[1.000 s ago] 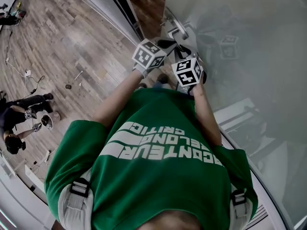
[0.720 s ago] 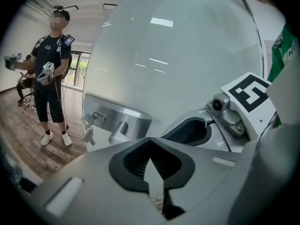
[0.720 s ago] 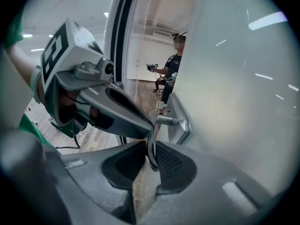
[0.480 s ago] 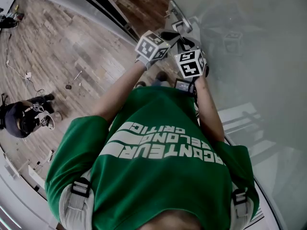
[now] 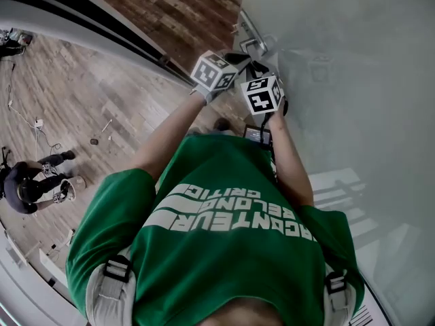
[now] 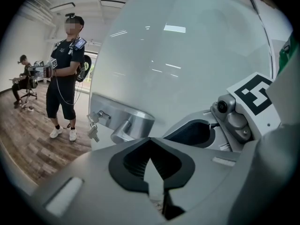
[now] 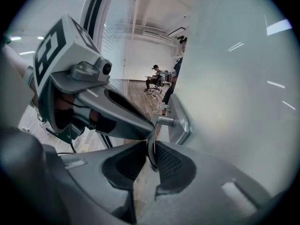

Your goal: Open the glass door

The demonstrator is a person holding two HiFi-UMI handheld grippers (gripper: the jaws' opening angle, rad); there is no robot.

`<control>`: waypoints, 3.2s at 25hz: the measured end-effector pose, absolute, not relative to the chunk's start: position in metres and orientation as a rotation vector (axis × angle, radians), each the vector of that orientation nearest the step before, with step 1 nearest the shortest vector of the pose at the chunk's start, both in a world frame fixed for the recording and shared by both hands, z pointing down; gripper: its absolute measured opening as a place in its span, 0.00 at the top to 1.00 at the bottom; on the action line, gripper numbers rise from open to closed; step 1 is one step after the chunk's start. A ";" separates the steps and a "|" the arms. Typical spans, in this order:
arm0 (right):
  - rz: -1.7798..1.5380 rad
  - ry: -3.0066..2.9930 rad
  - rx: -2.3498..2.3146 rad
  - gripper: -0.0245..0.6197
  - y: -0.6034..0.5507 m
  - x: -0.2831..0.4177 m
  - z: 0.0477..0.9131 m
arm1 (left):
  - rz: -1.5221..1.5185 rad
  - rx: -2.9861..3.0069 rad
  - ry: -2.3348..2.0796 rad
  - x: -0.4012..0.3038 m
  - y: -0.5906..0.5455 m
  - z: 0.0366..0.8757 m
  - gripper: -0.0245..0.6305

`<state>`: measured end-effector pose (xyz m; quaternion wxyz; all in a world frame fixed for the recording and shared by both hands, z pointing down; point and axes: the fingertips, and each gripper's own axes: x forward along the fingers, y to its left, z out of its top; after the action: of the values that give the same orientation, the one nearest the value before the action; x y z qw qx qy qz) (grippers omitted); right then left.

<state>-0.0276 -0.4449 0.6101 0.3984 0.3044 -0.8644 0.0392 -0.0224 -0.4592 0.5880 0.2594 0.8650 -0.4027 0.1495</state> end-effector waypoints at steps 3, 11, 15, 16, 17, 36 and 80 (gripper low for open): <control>0.120 -2.179 0.787 0.89 -0.455 -0.018 0.610 | 0.415 2.332 -1.097 -0.013 -0.470 0.588 0.94; 0.156 -2.165 0.840 0.89 -0.490 0.005 0.614 | 0.490 2.323 -1.088 0.011 -0.504 0.593 0.94; 0.180 -2.161 0.885 0.89 -0.508 0.016 0.621 | 0.502 2.340 -1.043 0.025 -0.522 0.605 0.94; 0.186 -2.161 0.895 0.89 -0.513 0.020 0.621 | 0.500 2.345 -1.029 0.030 -0.526 0.607 0.94; 0.194 -2.160 0.906 0.90 -0.518 0.024 0.621 | 0.502 2.350 -1.019 0.035 -0.531 0.607 0.94; 0.250 -2.088 1.115 0.89 -0.605 0.116 0.626 | 0.511 2.562 -0.810 0.115 -0.595 0.581 0.94; 0.344 -1.731 1.576 0.88 -0.705 0.394 0.637 | 0.578 2.711 -0.275 0.226 -0.593 0.585 0.94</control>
<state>0.3942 -0.7052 0.6371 0.3781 0.6168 -0.6771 0.1345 0.2262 -0.5931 0.5850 0.1771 0.9579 -0.0972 0.2042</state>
